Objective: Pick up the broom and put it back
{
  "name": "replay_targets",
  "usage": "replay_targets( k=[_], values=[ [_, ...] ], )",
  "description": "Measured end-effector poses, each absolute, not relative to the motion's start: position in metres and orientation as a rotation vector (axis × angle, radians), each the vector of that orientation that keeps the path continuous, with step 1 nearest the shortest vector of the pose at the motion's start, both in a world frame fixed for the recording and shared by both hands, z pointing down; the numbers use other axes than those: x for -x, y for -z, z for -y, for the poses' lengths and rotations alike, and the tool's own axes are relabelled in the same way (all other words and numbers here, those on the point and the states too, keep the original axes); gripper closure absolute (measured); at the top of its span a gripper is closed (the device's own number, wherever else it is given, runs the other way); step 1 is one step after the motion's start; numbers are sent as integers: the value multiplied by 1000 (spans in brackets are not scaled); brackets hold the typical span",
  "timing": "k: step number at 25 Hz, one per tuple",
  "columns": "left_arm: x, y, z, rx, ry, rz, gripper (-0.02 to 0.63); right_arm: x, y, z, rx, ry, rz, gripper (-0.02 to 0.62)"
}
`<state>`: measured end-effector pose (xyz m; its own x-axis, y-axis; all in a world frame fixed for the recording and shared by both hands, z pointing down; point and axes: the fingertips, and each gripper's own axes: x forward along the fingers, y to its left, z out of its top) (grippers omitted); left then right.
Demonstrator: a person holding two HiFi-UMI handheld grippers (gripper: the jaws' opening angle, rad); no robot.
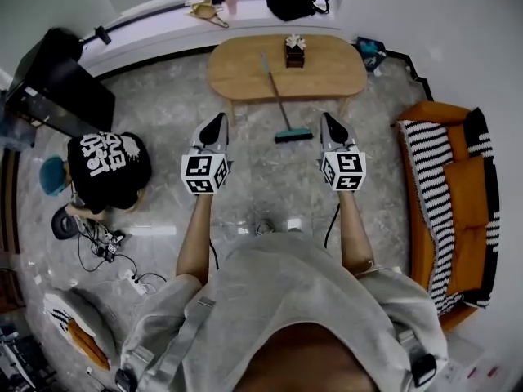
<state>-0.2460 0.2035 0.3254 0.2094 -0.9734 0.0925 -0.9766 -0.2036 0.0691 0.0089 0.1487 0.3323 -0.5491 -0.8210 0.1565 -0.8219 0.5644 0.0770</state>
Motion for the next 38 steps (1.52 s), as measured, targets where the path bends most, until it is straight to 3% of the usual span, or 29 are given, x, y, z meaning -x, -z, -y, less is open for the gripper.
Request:
replay_targets(
  k=[14, 38],
  values=[
    [265, -350, -142, -2305, -52, 1905, 603, 0, -357, -90, -1370, -43, 2605, 594],
    [266, -314, 91, -2245, -48, 2039, 603, 10, -329, 168, -1253, -2, 2708, 594]
  ],
)
